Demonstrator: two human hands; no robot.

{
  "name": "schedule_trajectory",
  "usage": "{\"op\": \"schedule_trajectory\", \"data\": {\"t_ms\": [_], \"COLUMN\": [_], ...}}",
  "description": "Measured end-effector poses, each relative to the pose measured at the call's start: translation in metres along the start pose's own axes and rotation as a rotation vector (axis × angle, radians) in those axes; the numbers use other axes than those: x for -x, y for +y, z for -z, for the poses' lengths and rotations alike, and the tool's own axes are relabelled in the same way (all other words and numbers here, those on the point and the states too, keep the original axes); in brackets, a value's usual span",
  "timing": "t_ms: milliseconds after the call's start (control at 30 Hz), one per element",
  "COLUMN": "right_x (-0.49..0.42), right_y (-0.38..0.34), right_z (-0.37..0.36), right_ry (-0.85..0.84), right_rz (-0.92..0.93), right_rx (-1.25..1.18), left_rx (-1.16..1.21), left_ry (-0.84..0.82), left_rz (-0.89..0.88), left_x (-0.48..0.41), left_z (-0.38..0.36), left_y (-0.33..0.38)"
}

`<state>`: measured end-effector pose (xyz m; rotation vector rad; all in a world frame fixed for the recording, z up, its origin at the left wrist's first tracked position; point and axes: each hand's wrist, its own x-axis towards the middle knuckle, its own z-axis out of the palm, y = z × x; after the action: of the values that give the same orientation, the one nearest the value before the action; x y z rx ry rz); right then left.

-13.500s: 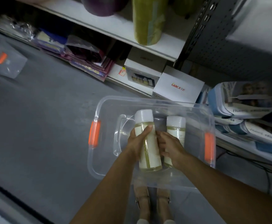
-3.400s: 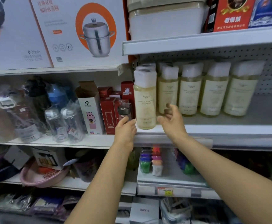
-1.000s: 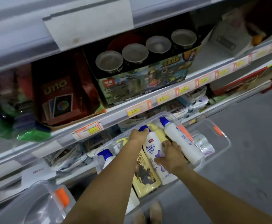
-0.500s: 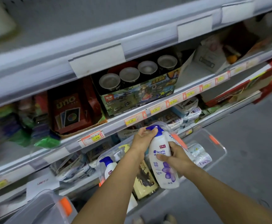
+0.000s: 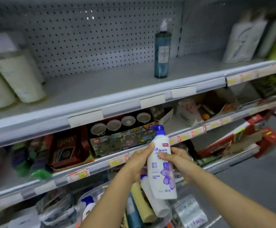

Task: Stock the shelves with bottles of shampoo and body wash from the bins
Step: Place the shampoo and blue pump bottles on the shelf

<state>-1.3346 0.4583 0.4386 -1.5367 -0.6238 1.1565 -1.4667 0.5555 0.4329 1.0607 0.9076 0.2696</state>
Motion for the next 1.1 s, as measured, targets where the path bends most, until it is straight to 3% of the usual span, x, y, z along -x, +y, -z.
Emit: {"op": "schedule_trajectory", "data": {"t_ms": [200, 467, 767, 1100], "right_x": [0.019, 0.022, 0.009, -0.012], "right_y": [-0.056, -0.113, -0.162, -0.169], "right_z": [0.059, 0.095, 0.079, 0.072], "right_ry": [-0.05, 0.01, 0.025, -0.092], "right_rz": [0.081, 0.22, 0.303, 0.334], "right_rx": [0.0, -0.038, -0.146, -0.14], "left_rx": [0.033, 0.008, -0.05, -0.011], "left_ry": [0.06, 0.042, 0.013, 0.012], "left_rz": [-0.147, -0.25, -0.413, -0.443], "left_x": [0.014, 0.035, 0.04, 0.03], "left_z": [-0.071, -0.119, -0.109, -0.091], "left_y": [0.038, 0.068, 0.1, 0.12]}}
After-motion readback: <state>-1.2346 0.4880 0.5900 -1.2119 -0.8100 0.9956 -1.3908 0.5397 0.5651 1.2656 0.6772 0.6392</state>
